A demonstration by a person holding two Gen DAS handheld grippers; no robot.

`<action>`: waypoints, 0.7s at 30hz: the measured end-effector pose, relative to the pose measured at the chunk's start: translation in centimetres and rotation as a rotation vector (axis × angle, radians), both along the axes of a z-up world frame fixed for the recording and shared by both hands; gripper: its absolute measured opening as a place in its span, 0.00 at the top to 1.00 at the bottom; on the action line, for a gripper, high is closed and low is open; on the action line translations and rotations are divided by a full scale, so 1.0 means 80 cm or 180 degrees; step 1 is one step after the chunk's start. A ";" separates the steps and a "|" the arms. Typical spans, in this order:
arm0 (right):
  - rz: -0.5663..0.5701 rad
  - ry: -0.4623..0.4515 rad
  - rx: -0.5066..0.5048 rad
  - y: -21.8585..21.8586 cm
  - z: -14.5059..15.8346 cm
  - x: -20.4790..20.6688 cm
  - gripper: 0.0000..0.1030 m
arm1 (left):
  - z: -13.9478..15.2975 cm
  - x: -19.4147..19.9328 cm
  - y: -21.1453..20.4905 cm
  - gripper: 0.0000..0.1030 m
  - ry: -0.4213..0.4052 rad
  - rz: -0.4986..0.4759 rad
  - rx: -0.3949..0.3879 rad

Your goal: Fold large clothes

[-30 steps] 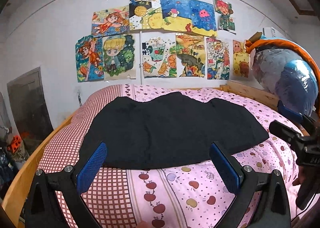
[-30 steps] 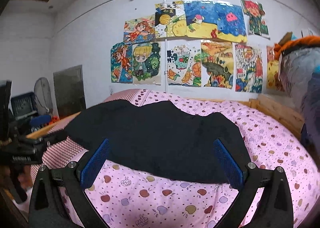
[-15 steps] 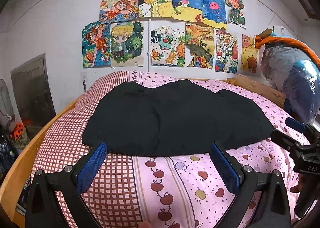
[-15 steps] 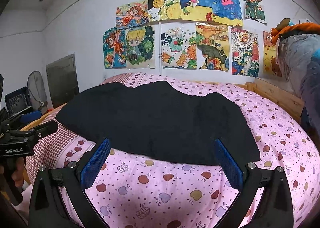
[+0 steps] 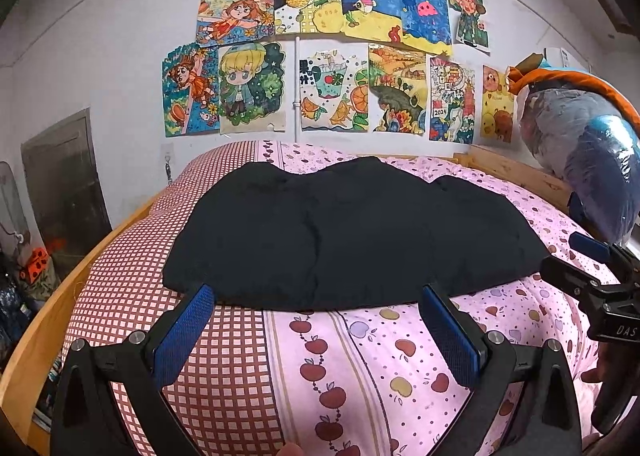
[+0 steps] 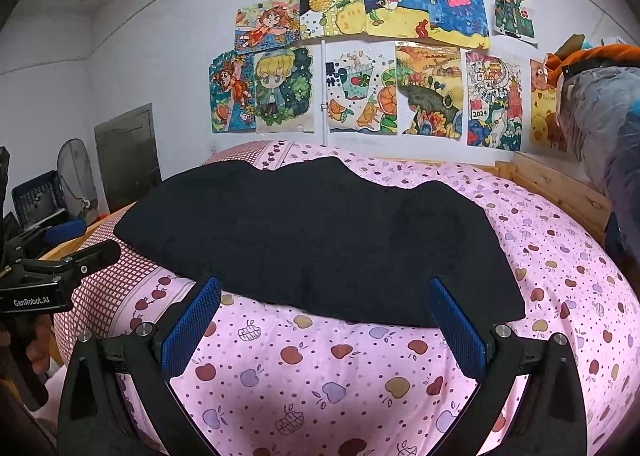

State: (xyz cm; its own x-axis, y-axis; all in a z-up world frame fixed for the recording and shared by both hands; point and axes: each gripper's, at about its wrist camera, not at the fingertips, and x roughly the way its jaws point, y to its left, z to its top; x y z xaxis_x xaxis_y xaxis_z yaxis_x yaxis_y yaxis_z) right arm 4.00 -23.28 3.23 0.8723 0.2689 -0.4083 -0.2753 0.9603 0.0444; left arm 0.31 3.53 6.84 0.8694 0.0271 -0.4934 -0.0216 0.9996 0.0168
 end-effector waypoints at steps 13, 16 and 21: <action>-0.0002 0.0075 0.0046 -0.004 -0.005 0.006 0.02 | 0.000 -0.001 -0.003 0.00 0.0003 -0.0003 0.0005; 0.0009 0.0078 0.0036 -0.003 -0.005 0.007 0.02 | 0.000 -0.001 -0.004 0.00 0.0003 -0.0004 0.0009; 0.0016 0.0081 0.0036 0.000 -0.006 0.006 0.02 | 0.000 -0.001 -0.005 0.00 0.0001 -0.0012 0.0013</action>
